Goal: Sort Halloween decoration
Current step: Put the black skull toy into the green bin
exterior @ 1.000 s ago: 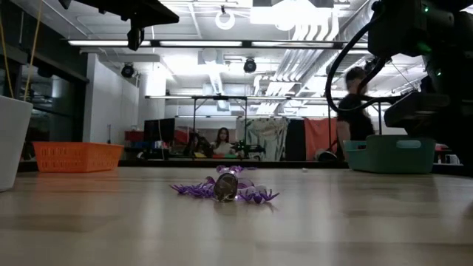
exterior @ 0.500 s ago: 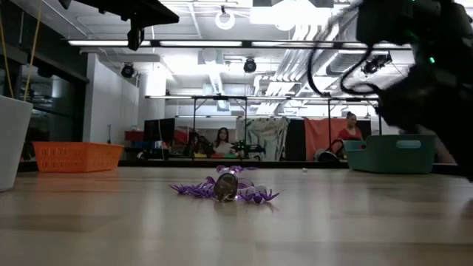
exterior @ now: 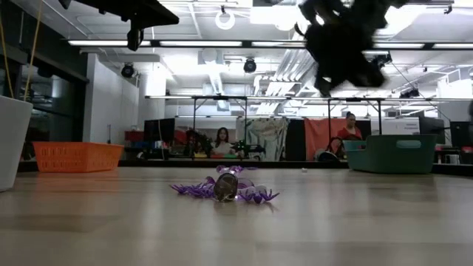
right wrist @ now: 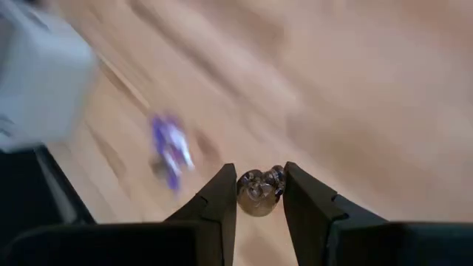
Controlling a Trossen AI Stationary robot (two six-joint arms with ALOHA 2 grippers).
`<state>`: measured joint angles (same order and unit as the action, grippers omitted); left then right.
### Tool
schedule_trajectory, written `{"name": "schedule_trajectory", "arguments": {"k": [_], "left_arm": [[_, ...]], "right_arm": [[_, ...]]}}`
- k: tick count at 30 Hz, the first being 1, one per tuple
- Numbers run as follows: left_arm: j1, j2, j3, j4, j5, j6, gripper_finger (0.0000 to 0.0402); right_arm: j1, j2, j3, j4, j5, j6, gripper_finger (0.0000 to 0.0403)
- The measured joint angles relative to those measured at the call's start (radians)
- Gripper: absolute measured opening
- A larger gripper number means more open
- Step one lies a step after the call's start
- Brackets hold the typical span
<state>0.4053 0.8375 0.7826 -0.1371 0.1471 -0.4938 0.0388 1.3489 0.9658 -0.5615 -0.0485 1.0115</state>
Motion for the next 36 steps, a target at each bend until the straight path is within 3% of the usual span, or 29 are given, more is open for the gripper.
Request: {"name": "schedule_trajectory", "arguments": {"k": [6,9,14,24,30,36], "left_arm": [[0.000,0.000,0.000,0.010,-0.004,0.000,0.0000],[0.000,0.000,0.000,0.025,-0.004,0.000,0.0000],[0.000,0.000,0.000,0.094,-0.004,0.000,0.0000],[-0.001,0.000,0.000,0.292,-0.001,0.055,0.0000],[-0.001,0.000,0.000,0.291,0.000,0.059,0.0000],[-0.001,0.000,0.000,0.288,0.000,0.060,0.0000]], "right_arm": [[-0.154,-0.021,0.209,0.061,0.102,-0.423,0.0083],[-0.209,-0.023,0.310,0.139,0.095,-0.592,0.0083],[-0.262,-0.023,0.415,0.216,-0.009,-0.788,0.0083],[-0.274,-0.023,0.427,0.263,-0.070,-0.863,0.0083],[-0.275,-0.023,0.427,0.248,-0.072,-0.863,0.0083],[-0.309,-0.032,0.426,0.108,-0.067,-0.859,0.0083]]}}
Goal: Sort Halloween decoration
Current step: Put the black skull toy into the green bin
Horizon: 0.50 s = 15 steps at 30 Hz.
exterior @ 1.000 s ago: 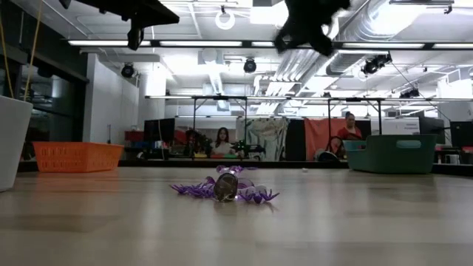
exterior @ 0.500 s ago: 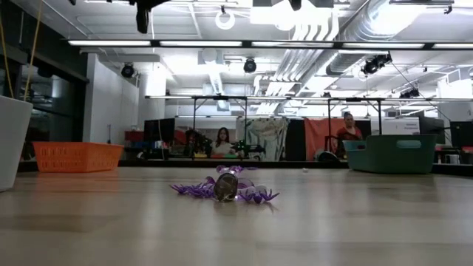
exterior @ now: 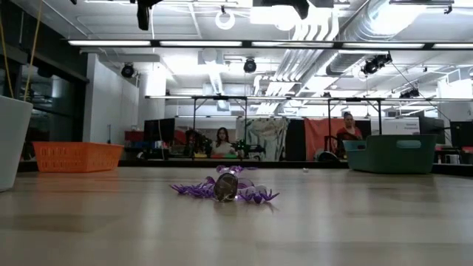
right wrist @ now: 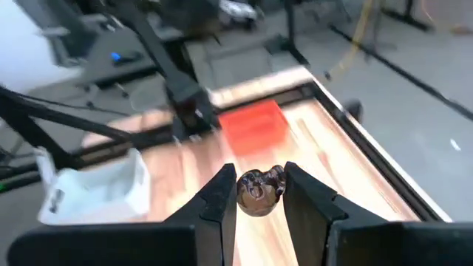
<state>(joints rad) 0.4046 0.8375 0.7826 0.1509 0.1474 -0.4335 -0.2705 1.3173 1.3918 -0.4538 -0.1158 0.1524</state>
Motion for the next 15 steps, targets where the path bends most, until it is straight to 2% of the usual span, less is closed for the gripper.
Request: {"name": "schedule_trajectory", "arguments": {"k": [4,7,11,15], "left_arm": [[0.000,0.000,0.000,-0.015,0.000,0.000,0.0000],[0.000,0.000,0.000,-0.045,0.000,0.000,0.0000],[0.000,0.000,0.000,-0.077,0.001,0.000,0.0000],[0.000,0.000,0.000,-0.078,0.001,0.000,0.0000]], "right_arm": [[-0.068,0.004,0.000,-0.248,0.015,-0.002,0.0083],[-0.125,0.016,-0.019,-0.411,0.084,-0.004,0.0083],[-0.204,-0.027,-0.189,-0.434,0.095,0.035,0.0083],[-0.281,-0.096,-0.416,-0.417,0.136,0.163,0.0083]]}}
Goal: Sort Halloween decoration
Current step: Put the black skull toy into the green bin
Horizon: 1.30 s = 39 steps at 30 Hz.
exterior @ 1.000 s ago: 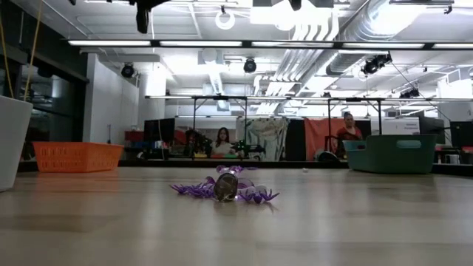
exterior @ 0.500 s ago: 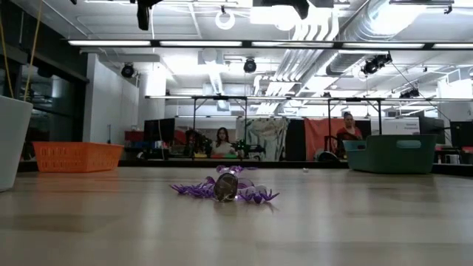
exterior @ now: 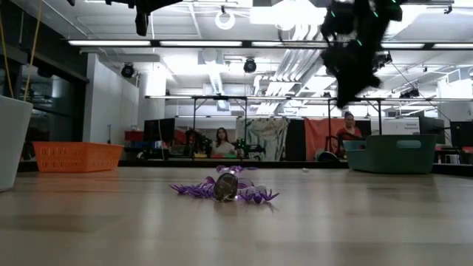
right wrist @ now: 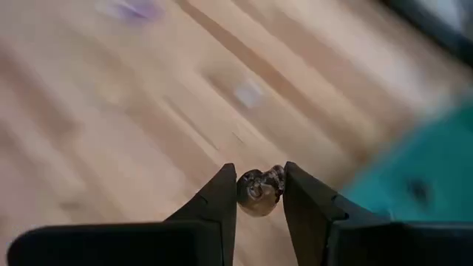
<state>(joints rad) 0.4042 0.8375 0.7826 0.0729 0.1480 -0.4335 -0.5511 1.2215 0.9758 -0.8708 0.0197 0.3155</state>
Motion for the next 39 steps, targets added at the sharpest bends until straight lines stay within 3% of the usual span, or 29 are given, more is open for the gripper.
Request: {"name": "schedule_trajectory", "arguments": {"k": [5,10,14,21,31,39], "left_arm": [[0.000,0.000,0.000,-0.001,0.000,0.009,0.0000],[0.000,0.000,0.000,-0.001,0.000,0.025,0.0000],[0.000,0.000,0.000,-0.001,0.001,0.016,0.0000],[-0.002,0.000,0.000,-0.001,0.062,0.015,0.0000],[-0.021,0.000,0.000,-0.001,0.090,0.017,0.0000],[-0.021,0.000,0.000,-0.001,0.111,0.034,0.0000]], "right_arm": [[-0.118,-0.060,-0.151,0.016,0.100,0.171,0.0083],[-0.253,-0.048,-0.171,0.053,0.218,0.289,0.0083],[-0.337,-0.003,-0.172,0.067,0.230,0.316,0.0083],[-0.370,0.056,-0.172,0.066,0.132,0.308,0.0093],[-0.371,0.059,-0.172,0.069,0.118,0.306,0.0184],[-0.281,-0.083,-0.172,0.284,-0.084,0.298,0.0186]]}}
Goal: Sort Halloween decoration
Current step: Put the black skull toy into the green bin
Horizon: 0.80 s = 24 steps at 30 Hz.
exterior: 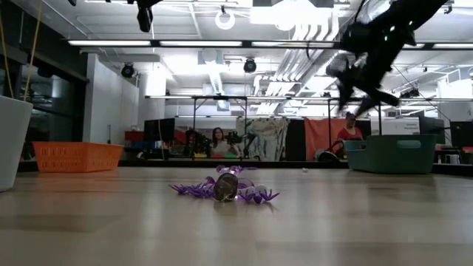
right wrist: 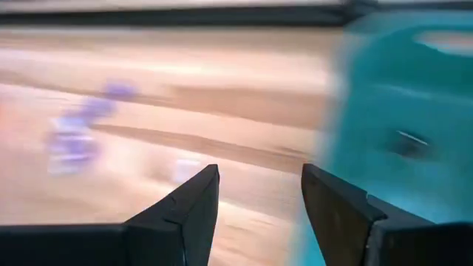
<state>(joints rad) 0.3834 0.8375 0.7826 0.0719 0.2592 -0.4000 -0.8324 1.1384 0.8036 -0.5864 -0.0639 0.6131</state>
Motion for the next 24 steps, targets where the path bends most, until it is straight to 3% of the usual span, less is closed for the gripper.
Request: {"name": "schedule_trajectory", "arguments": {"k": [7,13,16,20,24], "left_arm": [[0.000,0.000,0.000,-0.005,0.000,0.102,0.0000],[0.001,0.000,0.000,-0.051,0.001,0.182,0.0000],[0.001,0.000,0.000,-0.084,0.001,0.205,0.0000],[0.001,0.000,0.000,-0.114,0.000,0.220,0.0000],[0.000,0.000,0.000,-0.099,0.000,0.198,0.0000]], "right_arm": [[0.282,-0.060,0.000,0.360,-0.047,0.033,0.0165],[0.527,-0.023,0.000,0.550,0.103,-0.062,0.0140],[0.590,-0.007,0.000,0.583,0.125,-0.103,0.0133],[0.631,0.004,0.000,0.728,0.117,-0.019,0.0131],[0.658,0.006,0.000,0.894,0.082,-0.107,0.0131]]}}
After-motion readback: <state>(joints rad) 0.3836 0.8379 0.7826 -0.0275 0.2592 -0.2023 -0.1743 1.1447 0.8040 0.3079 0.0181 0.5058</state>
